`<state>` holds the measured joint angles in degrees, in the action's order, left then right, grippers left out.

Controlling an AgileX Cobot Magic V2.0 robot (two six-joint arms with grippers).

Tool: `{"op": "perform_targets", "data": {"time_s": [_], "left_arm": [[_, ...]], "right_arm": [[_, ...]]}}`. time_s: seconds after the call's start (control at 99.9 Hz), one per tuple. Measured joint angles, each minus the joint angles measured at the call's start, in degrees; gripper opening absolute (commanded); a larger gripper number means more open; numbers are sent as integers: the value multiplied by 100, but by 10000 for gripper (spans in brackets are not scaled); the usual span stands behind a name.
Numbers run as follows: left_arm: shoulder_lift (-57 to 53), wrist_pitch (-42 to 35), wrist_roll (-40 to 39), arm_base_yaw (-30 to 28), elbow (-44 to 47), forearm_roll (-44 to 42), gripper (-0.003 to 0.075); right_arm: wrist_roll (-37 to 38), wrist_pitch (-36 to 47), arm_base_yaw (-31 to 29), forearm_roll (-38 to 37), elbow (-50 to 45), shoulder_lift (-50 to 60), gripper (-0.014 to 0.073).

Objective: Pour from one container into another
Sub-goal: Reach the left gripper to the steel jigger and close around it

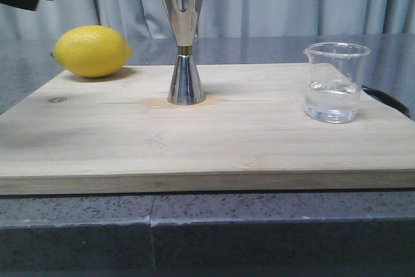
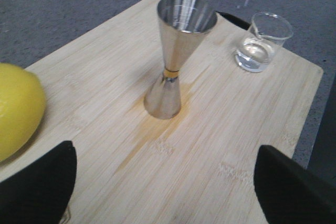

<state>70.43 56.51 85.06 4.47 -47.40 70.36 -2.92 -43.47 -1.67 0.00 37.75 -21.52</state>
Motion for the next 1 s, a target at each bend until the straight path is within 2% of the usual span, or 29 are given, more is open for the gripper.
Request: {"op": "perform_targets", "data": {"time_s": [0.19,0.521,0.671,1.001], "left_arm": [[709,268,1681,141,130,983,630],[1736,282,3461,838,139,2286,630],[2038,271,3961,1026,127,2935,629],[2688,294,4141,1317,-343,3120,629]], "right_arm": [[0,0,0,0,0,0,650],[0,0,0,0,0,-4,650],[0,0,0,0,0,-4,650],[0,0,0,0,0,-4,650]]}}
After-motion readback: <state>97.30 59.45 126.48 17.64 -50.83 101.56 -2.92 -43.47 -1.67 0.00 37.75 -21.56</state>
